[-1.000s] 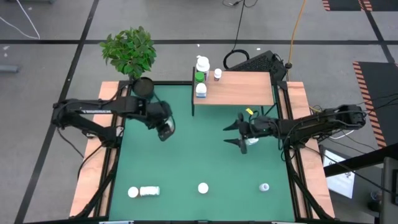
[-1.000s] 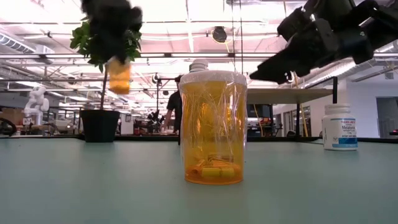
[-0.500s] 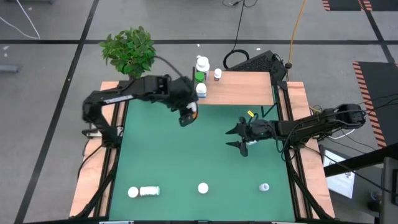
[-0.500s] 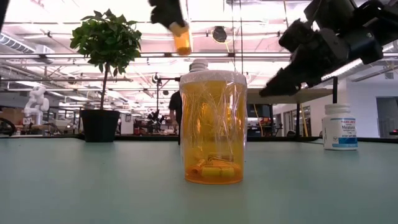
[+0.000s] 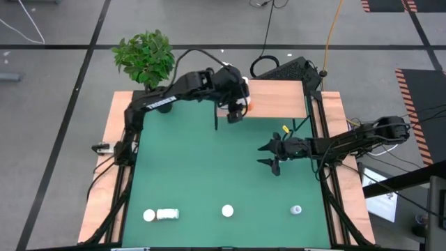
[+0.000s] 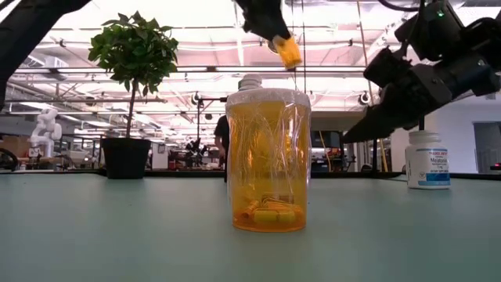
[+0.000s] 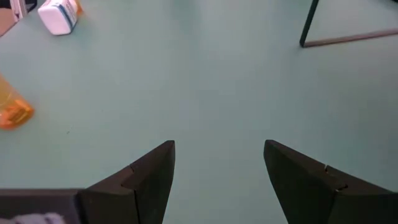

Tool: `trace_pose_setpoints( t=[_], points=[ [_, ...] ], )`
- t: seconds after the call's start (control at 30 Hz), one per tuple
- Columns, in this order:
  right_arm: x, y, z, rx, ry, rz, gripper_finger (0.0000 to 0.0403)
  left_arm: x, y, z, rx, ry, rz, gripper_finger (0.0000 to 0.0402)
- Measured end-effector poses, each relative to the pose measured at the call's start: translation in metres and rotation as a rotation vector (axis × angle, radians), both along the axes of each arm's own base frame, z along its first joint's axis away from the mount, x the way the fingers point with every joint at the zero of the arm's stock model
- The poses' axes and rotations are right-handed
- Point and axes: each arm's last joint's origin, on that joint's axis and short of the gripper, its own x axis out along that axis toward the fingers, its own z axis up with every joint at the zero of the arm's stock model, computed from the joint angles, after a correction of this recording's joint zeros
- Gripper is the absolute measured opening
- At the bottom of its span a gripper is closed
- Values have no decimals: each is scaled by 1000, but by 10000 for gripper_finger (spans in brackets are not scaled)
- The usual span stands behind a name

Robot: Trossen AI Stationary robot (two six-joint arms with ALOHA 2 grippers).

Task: Pick and place medicine bottles onto shelf by color
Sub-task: Put the top orange medicine bottle on the shelf

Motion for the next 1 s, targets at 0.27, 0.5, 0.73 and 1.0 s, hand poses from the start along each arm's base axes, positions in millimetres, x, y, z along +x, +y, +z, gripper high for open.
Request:
trace_pose_setpoints(
  t=[0.27,0.5,0.73,1.0],
  points=[
    [-8,0,-8,30,-31,-20,240,14,48,-28,27,7,67,216],
    [-8,0,-7,37,-41,-21,240,18,85,-61,-12,72,127,218],
    [-8,0,-7,36,-41,-19,240,16,88,-68,-39,115,140,224],
    [-8,0,-7,35,-42,-18,240,16,85,-69,-48,124,139,225]
  ],
)
